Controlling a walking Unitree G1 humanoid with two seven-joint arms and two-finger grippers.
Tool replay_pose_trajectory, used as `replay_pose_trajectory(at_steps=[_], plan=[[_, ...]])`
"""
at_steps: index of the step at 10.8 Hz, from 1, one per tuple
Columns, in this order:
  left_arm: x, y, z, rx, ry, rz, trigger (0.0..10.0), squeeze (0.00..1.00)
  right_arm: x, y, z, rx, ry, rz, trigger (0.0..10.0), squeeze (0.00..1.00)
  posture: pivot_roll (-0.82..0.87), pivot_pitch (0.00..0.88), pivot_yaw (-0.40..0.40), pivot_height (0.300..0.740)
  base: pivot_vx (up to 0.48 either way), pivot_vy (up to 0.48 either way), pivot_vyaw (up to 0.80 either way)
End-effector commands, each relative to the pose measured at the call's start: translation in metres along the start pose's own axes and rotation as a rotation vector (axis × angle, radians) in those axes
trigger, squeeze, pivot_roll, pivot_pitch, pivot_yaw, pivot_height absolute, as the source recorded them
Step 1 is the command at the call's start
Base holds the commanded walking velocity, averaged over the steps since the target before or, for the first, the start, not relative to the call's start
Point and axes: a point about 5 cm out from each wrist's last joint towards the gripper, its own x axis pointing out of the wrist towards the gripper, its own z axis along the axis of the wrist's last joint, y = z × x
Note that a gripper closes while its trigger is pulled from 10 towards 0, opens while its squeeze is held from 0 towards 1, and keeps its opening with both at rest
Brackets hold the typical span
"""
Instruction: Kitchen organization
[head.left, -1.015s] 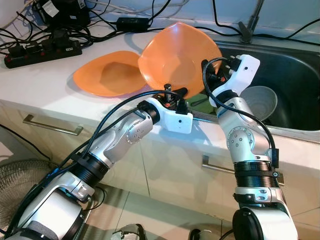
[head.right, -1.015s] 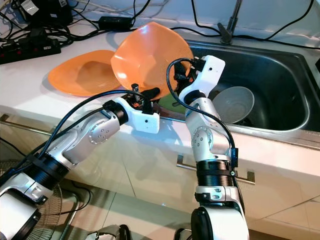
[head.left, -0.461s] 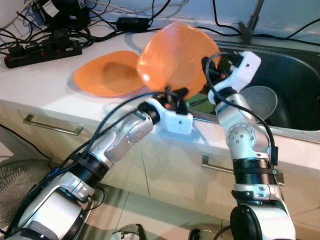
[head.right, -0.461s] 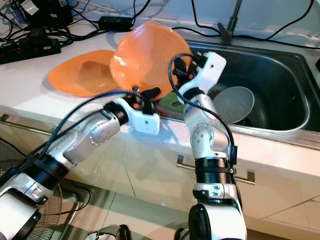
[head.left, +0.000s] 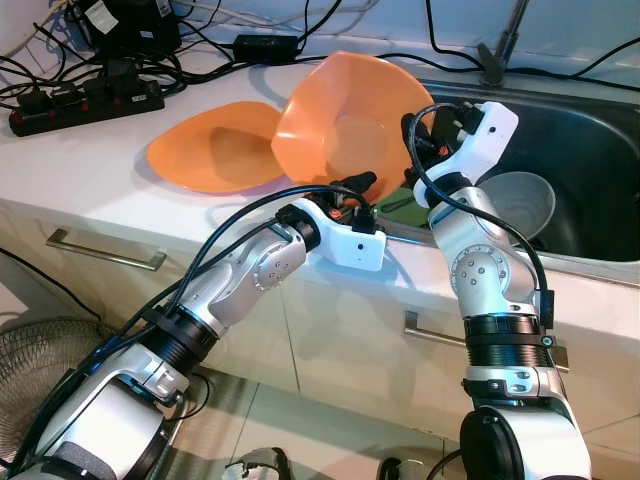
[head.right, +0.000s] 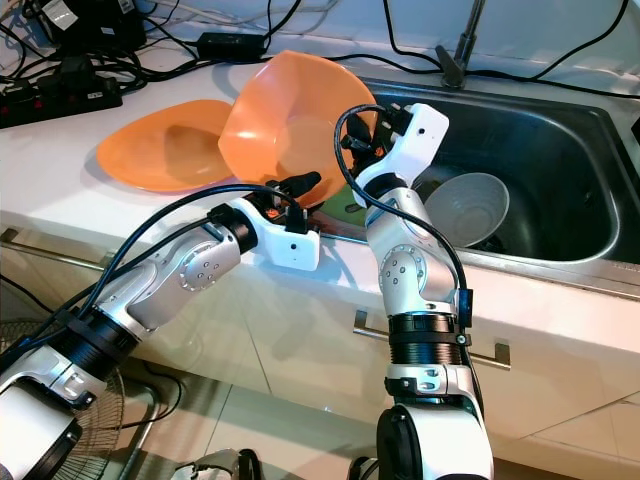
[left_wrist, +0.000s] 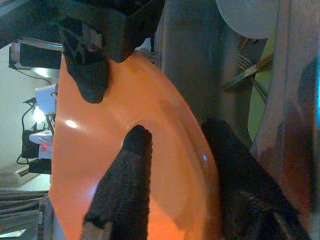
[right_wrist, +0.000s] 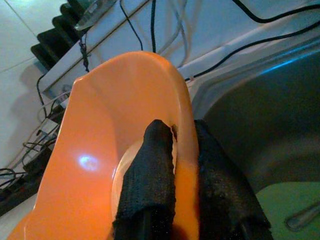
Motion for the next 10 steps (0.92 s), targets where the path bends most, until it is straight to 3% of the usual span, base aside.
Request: replay_pose_trajectory(at_steps=[1, 3, 5, 6, 7, 8, 9, 10], plan=[[-0.003, 0.016, -0.004, 0.003, 0.011, 0.064, 10.0, 1.0, 0.0, -0.01, 0.001, -0.01, -0.001, -0.055, 0.0, 0.0, 0.06, 0.083, 0.041, 0.74, 0.0, 0.0, 0.0], [-0.003, 0.016, -0.003, -0.013, 0.009, 0.073, 10.0, 1.0, 0.004, -0.025, 0.019, 0.0, -0.073, -0.141, 0.0, 0.0, 0.06, 0.083, 0.038, 0.74, 0.0, 0.0, 0.0], [-0.003, 0.016, -0.003, -0.012, 0.017, 0.083, 10.0, 1.0, 0.007, -0.031, 0.031, 0.006, -0.12, -0.171, 0.0, 0.0, 0.06, 0.082, 0.036, 0.74, 0.0, 0.0, 0.0], [-0.003, 0.016, -0.003, -0.016, 0.024, 0.091, 10.0, 0.0, 0.009, -0.037, 0.039, 0.005, -0.152, -0.2, 0.0, 0.0, 0.06, 0.081, 0.035, 0.74, 0.0, 0.0, 0.0], [-0.003, 0.016, -0.003, -0.045, 0.031, 0.105, 10.0, 0.0, 0.011, -0.046, 0.047, -0.004, -0.18, -0.242, 0.0, 0.0, 0.06, 0.082, 0.034, 0.74, 0.0, 0.0, 0.0], [-0.004, 0.013, -0.006, -0.324, 0.069, 0.161, 10.0, 0.0, 0.013, -0.057, 0.054, -0.049, -0.196, -0.292, 0.0, 0.0, 0.06, 0.081, 0.034, 0.74, 0.0, 0.0, 0.0], [-0.002, 0.014, -0.005, -0.823, 0.093, 0.266, 10.0, 0.0, 0.017, -0.062, 0.057, -0.145, -0.188, -0.302, 10.0, 0.0, 0.06, 0.082, 0.036, 0.74, 0.0, 0.0, 0.0], [-0.001, 0.01, -0.002, -1.038, 0.087, 0.3, 10.0, 0.0, 0.019, -0.064, 0.059, -0.2, -0.192, -0.299, 10.0, 0.0, 0.06, 0.083, 0.035, 0.74, 0.0, 0.0, 0.0]])
